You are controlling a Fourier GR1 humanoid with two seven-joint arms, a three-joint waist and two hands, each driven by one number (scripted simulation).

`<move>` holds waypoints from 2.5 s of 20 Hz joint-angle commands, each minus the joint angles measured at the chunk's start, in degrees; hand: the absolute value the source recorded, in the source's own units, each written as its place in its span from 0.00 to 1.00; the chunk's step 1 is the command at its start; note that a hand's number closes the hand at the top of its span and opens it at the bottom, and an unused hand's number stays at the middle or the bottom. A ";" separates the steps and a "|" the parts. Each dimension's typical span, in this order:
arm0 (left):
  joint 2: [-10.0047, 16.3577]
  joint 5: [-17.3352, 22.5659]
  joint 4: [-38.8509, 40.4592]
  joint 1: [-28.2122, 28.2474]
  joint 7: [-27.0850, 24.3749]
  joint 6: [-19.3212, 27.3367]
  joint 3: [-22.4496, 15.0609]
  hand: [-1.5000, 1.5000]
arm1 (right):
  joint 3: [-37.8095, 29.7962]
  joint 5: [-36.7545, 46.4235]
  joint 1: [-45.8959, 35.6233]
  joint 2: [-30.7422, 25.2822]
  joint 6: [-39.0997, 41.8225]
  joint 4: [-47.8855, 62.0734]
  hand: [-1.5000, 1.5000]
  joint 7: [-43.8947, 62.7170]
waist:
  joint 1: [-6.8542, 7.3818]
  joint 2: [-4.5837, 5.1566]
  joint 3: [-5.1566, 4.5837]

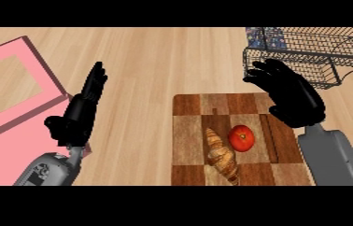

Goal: Pick the tomato from the cutting board and place it in the tiered basket

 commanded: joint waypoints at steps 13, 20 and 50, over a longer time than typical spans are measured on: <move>-2.63 -2.39 2.51 -0.36 -0.23 2.38 -0.49 0.50 | -11.77 8.76 -13.40 -25.35 47.28 -0.33 0.00 1.53 | -2.58 -1.19 -0.40; -3.32 -3.64 2.68 1.03 -2.19 3.52 -0.33 0.50 | -14.81 26.16 -15.23 -24.08 46.64 -19.14 0.00 0.12 | -2.71 -1.29 -0.42; -8.00 -9.31 2.75 2.99 -1.23 0.53 1.61 0.50 | 6.06 79.59 -1.41 -24.75 33.00 -31.48 0.00 -27.38 | -2.50 -1.16 -0.49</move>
